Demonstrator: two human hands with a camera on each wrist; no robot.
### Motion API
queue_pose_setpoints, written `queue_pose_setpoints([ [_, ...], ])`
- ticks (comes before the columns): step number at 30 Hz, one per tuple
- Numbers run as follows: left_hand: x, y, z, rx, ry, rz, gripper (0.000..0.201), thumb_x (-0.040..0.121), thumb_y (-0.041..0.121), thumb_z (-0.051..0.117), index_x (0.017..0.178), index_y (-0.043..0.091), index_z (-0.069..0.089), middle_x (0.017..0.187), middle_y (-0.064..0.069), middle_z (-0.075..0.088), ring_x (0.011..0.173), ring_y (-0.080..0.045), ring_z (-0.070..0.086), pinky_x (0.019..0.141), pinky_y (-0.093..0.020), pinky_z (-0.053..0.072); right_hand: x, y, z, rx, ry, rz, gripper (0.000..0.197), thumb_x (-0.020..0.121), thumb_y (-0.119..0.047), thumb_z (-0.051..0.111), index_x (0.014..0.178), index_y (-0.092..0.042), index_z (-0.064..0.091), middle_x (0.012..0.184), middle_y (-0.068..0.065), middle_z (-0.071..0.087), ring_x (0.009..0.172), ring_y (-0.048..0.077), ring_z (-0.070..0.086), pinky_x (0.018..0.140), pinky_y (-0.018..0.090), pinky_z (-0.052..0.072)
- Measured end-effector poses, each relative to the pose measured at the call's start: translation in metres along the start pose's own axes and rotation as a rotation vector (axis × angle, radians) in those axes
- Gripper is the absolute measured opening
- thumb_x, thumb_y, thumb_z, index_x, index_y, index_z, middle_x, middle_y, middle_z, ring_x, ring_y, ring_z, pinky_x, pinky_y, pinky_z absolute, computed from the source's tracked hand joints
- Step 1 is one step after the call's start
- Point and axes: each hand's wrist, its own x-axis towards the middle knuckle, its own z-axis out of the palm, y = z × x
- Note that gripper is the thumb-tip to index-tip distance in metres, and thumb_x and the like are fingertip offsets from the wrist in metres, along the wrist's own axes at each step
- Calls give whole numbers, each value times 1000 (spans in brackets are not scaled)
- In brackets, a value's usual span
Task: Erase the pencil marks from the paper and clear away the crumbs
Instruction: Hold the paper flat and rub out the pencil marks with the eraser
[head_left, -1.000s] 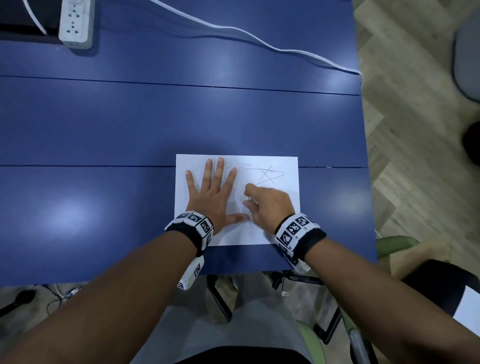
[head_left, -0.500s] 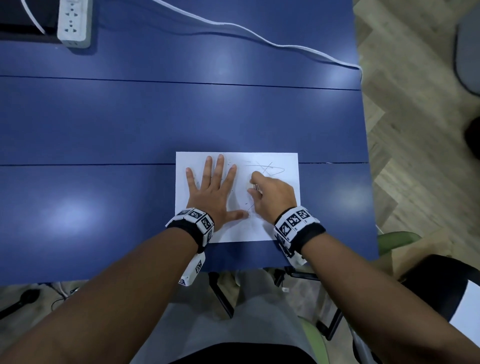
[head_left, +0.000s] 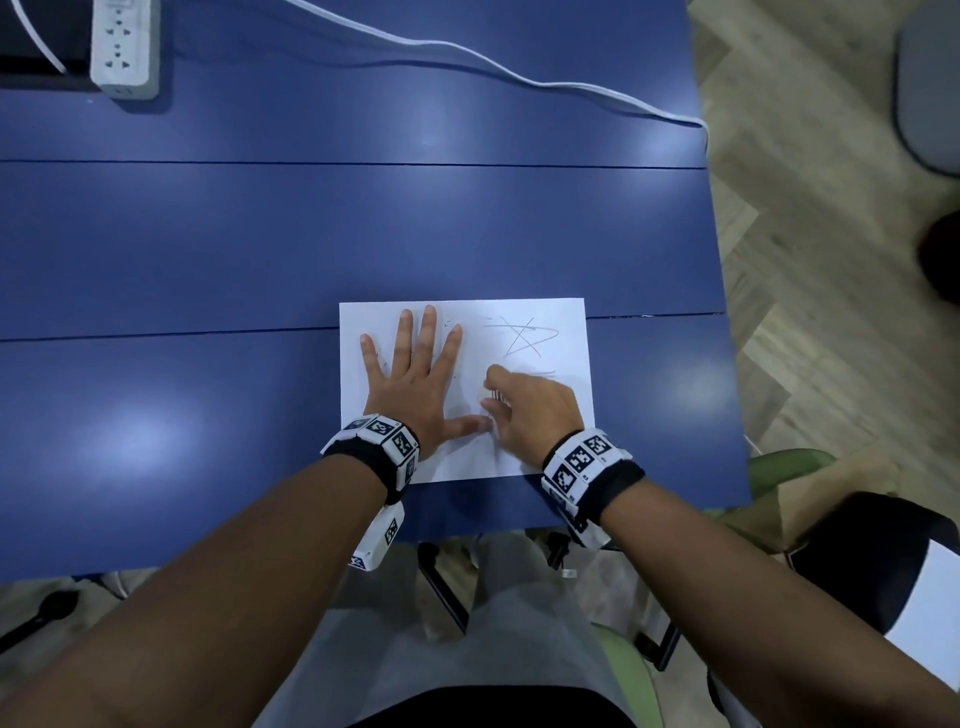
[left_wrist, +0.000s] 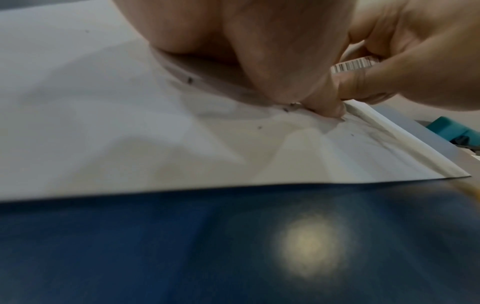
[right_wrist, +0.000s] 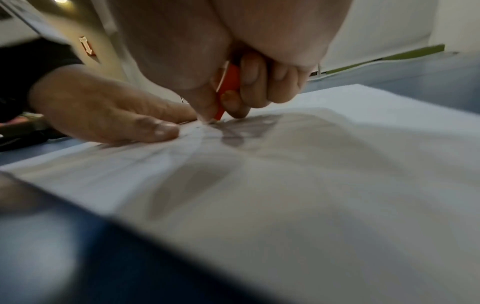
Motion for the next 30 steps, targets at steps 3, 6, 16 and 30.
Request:
queue_pose_setpoints([
  [3,0,1,1,-15,9,6,121,74,94,33,154,27,-30,155,-5,-46,144,-31,-41,113,-73,-14,9,8,-6,22,80,29,15,95,-31,52,107,-23,49,94,-3,70,83,27,64,68,33,50],
  [6,0,0,1,-10,8,4,121,74,94,33,154,27,-29,156,-6,-46,144,-31,-40,112,-73,-14,0,4,0,42,54,36,14,95,-31,52,107,-23,49,90,-2,69,80,27,63,70,35,51],
  [16,0,1,0,9,6,-8,120,76,93,33,153,27,-31,155,-6,-46,144,-32,-40,113,-73,-11,3,5,0,55,83,41,13,95,-30,51,104,-23,47,87,-1,69,77,26,63,67,33,50],
  [30,1,1,1,0,16,-2,121,73,95,29,154,27,-29,156,-5,-45,145,-31,-39,113,-74,-10,2,7,-2,57,89,4,14,95,-28,51,107,-20,50,86,0,68,75,27,63,67,35,52],
])
